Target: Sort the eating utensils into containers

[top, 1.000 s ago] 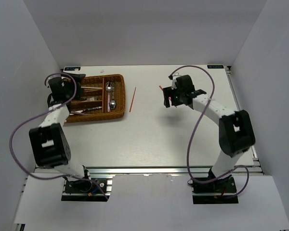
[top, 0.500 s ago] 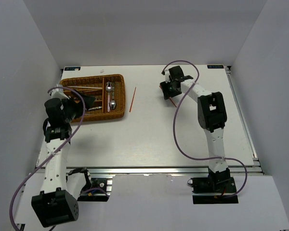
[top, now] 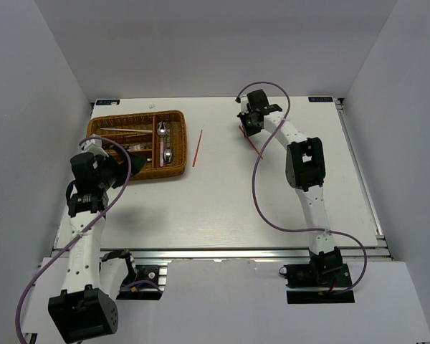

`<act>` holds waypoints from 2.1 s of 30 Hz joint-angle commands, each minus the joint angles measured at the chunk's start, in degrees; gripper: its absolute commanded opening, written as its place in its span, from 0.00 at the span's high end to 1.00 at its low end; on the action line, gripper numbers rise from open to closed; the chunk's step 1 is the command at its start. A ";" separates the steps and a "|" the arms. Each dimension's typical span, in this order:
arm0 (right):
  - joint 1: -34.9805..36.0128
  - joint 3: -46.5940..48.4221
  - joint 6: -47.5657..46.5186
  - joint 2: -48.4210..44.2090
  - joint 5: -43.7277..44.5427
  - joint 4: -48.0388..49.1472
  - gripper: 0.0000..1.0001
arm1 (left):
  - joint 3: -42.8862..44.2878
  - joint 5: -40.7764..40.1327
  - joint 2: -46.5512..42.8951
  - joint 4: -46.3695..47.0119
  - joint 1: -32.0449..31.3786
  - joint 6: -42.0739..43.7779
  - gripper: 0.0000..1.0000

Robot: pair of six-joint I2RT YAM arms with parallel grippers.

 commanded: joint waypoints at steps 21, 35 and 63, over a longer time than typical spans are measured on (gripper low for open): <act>2.18 -74.44 48.05 -58.89 -47.26 58.15 1.00 | -4.87 1.59 17.47 56.06 -36.01 -19.59 0.02; 13.69 -72.36 48.77 -64.55 -40.24 56.68 1.00 | -5.13 -0.35 17.48 53.95 -37.50 -20.28 0.20; 4.47 -83.33 41.83 -73.42 -28.72 46.49 0.11 | 22.08 -17.58 48.48 34.86 9.07 -43.66 1.00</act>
